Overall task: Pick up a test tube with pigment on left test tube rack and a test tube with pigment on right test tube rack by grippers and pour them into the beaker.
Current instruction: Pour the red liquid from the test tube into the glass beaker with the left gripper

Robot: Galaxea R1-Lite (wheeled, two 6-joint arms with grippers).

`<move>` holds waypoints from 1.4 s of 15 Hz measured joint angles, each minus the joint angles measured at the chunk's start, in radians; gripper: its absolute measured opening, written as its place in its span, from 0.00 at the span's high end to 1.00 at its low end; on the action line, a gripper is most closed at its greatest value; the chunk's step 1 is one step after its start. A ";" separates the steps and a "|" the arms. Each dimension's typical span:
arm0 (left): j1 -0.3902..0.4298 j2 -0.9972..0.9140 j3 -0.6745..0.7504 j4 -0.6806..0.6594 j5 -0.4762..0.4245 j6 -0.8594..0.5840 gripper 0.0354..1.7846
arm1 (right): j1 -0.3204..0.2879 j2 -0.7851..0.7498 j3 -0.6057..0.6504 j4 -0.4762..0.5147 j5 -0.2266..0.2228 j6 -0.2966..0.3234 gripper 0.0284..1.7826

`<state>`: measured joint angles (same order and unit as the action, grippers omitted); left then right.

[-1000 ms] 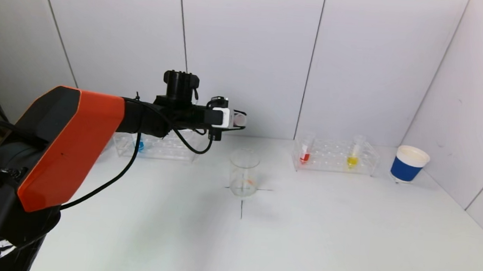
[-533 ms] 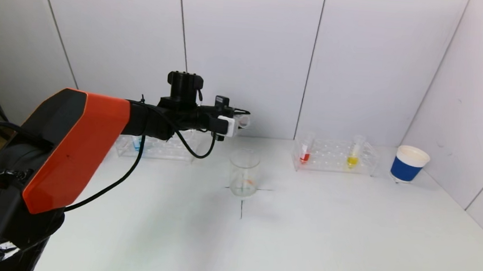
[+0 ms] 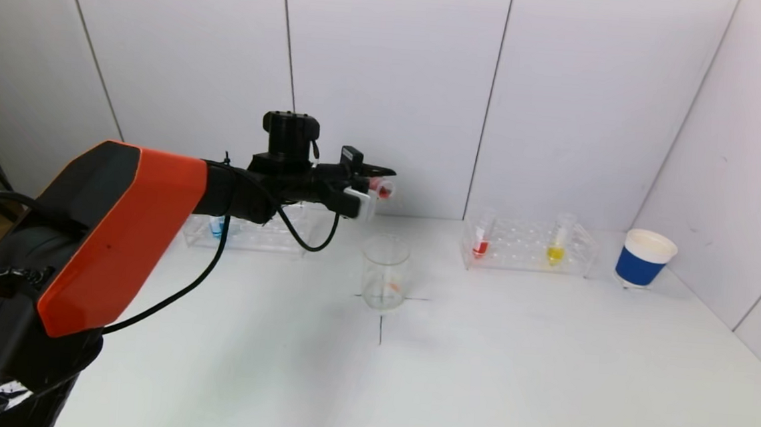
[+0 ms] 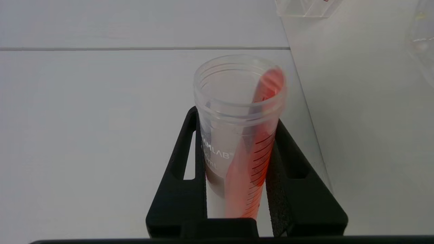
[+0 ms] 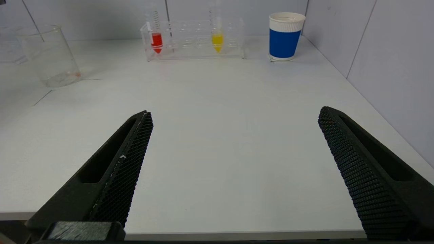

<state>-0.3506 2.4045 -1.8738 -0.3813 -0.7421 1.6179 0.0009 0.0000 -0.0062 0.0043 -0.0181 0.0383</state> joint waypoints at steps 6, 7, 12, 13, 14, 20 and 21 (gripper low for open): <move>-0.010 0.001 0.011 -0.042 0.016 0.046 0.74 | 0.000 0.000 0.000 0.000 0.000 0.000 0.00; -0.010 0.002 0.012 -0.046 0.016 0.056 0.74 | 0.000 0.000 0.000 0.000 0.000 0.000 0.00; -0.010 0.004 0.012 -0.051 0.015 0.133 0.74 | 0.000 0.000 0.000 0.000 0.000 0.000 0.00; -0.010 0.004 0.011 -0.050 0.014 0.147 0.74 | 0.000 0.000 0.000 0.000 0.000 0.000 0.00; -0.010 0.004 0.011 -0.050 0.014 0.166 0.74 | 0.000 0.000 0.000 0.000 0.000 0.000 0.00; -0.007 -0.004 0.012 -0.045 0.005 0.277 0.74 | 0.000 0.000 0.000 0.000 0.000 0.000 0.00; -0.007 -0.007 0.013 -0.045 0.003 0.280 0.74 | 0.000 0.000 0.000 0.000 0.000 0.000 0.00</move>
<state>-0.3572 2.3977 -1.8613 -0.4266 -0.7387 1.8974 0.0004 0.0000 -0.0062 0.0047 -0.0183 0.0383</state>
